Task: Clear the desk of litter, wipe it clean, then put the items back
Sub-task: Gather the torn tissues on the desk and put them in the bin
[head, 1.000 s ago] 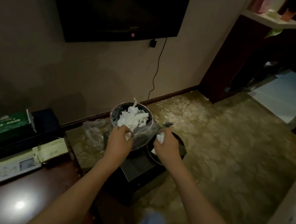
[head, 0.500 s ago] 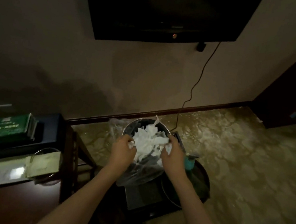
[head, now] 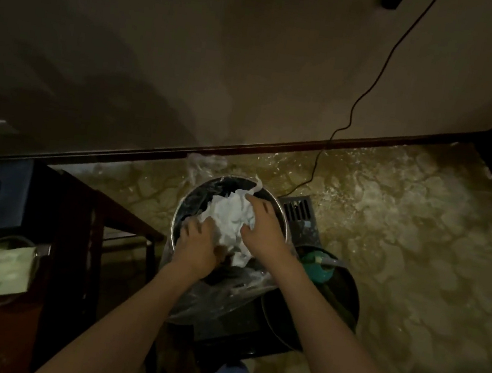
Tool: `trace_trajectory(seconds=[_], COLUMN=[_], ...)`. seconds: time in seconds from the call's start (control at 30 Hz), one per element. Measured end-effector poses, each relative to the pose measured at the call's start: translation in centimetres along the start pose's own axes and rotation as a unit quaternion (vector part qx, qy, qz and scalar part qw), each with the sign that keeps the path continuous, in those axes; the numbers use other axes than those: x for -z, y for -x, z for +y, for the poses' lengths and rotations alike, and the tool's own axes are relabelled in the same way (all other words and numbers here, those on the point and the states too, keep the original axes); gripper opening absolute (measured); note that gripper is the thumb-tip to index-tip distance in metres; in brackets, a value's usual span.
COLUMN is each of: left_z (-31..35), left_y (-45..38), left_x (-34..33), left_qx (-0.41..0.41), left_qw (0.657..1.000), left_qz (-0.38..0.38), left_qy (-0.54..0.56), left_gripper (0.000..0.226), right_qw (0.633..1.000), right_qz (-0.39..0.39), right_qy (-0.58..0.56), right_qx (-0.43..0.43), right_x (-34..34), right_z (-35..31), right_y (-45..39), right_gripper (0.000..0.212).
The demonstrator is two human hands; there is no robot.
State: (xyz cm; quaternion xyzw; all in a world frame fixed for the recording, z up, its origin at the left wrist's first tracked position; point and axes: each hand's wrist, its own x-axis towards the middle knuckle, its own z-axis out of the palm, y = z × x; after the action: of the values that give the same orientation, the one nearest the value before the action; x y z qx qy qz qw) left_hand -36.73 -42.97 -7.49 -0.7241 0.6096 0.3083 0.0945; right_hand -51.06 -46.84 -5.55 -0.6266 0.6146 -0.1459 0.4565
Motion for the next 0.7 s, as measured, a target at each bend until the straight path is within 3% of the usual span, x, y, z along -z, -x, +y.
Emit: trace_trajectory(seconds=[0.1, 0.17, 0.27, 0.4, 0.57, 0.7], left_z=[-0.4, -0.6, -0.5, -0.8, -3.5, -7.2], left_y=[-0.3, -0.8, -1.6, -0.4, 3.1, 7.5], left_x=[0.6, 0.7, 1.4, 2.3, 5.5, 9.1], left_qx=[-0.002, 0.011, 0.012, -0.064, -0.061, -0.049], left_qw=[0.993, 0.992, 0.995, 0.995, 0.987, 0.982], left_qz=[0.082, 0.113, 0.054, 0.015, 0.081, 0.144], left_qy=[-0.088, -0.063, 0.083, 0.080, 0.122, 0.115], left_gripper=[0.052, 0.048, 0.051, 0.032, 0.034, 0.030], right_qw=[0.997, 0.990, 0.967, 0.948, 0.962, 0.968], right_qz=[-0.044, -0.083, -0.155, -0.209, -0.156, -0.078], right_qy=[0.057, 0.116, 0.198, 0.229, 0.220, 0.240], right_qx=[0.005, -0.012, -0.046, -0.072, -0.043, 0.004], right_x=[-0.8, -1.3, -1.9, -1.9, -0.3, -1.6], right_z=[-0.3, -0.4, -0.1, -1.2, -4.8, -10.0], right_y=[-1.6, -2.4, -3.3, -2.8, -1.1, 1.5], right_gripper=[0.065, 0.066, 0.070, 0.077, 0.077, 0.054])
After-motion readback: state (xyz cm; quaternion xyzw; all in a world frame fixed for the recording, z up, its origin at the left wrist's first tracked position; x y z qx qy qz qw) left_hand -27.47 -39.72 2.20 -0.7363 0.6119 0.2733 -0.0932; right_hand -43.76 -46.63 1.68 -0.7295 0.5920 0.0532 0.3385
